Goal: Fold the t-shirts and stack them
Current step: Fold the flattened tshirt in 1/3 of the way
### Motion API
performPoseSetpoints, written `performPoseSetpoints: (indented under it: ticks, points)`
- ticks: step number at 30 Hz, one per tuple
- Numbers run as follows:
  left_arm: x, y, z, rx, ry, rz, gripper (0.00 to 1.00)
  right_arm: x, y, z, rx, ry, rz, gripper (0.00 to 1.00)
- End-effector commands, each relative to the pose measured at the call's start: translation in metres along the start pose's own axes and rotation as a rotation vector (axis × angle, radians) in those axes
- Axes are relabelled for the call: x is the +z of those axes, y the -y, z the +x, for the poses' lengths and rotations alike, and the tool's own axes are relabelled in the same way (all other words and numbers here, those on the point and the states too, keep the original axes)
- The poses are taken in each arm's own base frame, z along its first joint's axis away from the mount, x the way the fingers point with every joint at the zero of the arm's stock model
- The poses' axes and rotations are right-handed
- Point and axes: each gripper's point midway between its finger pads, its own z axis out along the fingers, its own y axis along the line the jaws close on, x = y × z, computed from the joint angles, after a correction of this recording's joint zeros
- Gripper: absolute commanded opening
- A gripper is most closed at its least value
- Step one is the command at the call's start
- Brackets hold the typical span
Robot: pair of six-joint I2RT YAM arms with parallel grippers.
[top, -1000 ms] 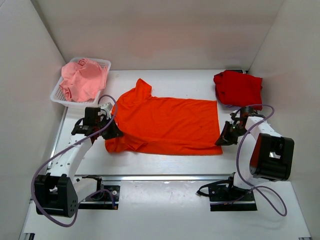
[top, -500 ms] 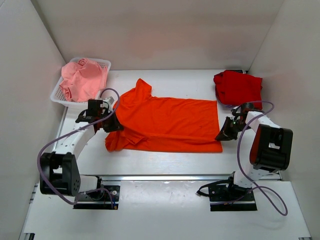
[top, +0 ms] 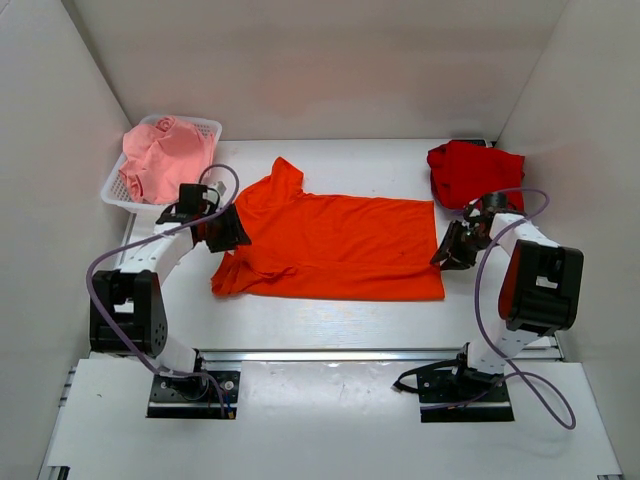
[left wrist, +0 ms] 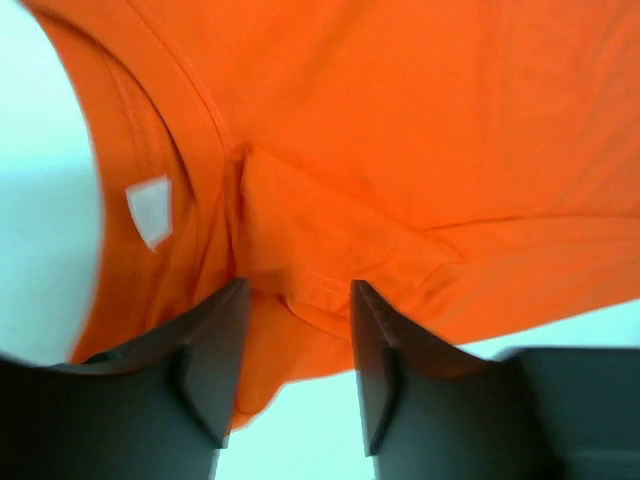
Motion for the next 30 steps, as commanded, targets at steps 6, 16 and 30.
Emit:
performPoseSetpoints:
  ticks: [6, 16, 30]
  points:
    - [-0.022, 0.05, -0.108, 0.052, 0.243, 0.105, 0.65, -0.03, -0.017, -0.081, -0.1, 0.304, 0.086, 0.49]
    - [0.03, 0.05, -0.094, -0.053, 0.134, 0.134, 0.55, -0.016, -0.079, -0.072, -0.234, 0.277, -0.086, 0.44]
    - [0.057, -0.011, 0.036, -0.23, -0.174, -0.107, 0.55, 0.048, -0.052, -0.01, -0.142, 0.045, -0.031, 0.44]
